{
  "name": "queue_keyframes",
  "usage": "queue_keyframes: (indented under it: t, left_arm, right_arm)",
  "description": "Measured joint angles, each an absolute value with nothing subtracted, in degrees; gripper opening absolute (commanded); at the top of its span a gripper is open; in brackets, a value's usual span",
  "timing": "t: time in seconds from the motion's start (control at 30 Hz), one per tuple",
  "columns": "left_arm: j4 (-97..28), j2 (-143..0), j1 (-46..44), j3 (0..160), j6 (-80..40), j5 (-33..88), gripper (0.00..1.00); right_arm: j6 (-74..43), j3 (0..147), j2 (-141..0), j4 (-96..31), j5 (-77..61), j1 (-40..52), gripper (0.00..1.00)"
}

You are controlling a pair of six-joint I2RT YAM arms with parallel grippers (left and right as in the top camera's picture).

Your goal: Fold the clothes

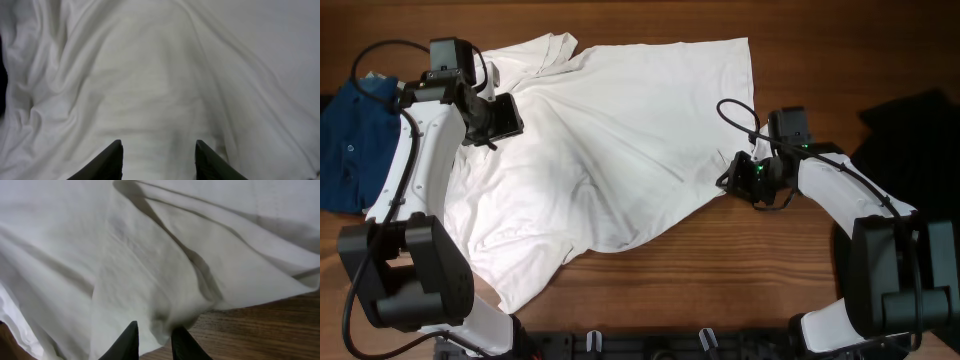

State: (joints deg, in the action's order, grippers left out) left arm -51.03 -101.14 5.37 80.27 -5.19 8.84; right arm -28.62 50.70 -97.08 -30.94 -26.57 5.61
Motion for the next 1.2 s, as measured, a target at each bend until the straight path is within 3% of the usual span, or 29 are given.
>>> queue_keyframes:
  t: [0.03,0.3,0.57,0.6,0.7,0.8,1.2]
  left_arm:
    - [-51.05,-101.14,5.37,80.27,-5.19,8.84,0.46]
    - [-52.86,-101.14,5.37,80.27,-5.19,8.84,0.45]
    - [-56.38,-101.14,5.37,80.27,-5.19,8.86,0.46]
    - [-56.42,-101.14,5.37,80.27,-5.19,8.86,0.46]
    - [-56.42,-101.14,5.37,80.27,-5.19,8.86,0.47]
    - [-56.42,-101.12,5.37,80.27,-5.21,8.84,0.5]
    - [-56.4,-101.12,5.37,80.27,-5.19,8.86,0.53]
  right_arm:
    - [-28.64,50.7,-97.08,-30.7,-26.37,5.61,0.04]
    - [-28.38,50.7,-95.88,-32.47,-22.94,5.3,0.04]
    - [-37.34,51.16,-78.32,-62.3,-9.8,3.66,0.04]
    - [-38.02,51.13,-76.79,-63.22,-9.19,3.64,0.12]
    - [-36.42,50.98,-75.83,-55.9,-10.31,3.77,0.27]
    - [-33.74,50.74,-76.58,-44.25,-12.99,4.64,0.33]
    - [-26.61,50.19,-100.68,-26.46,-27.81,4.84,0.22]
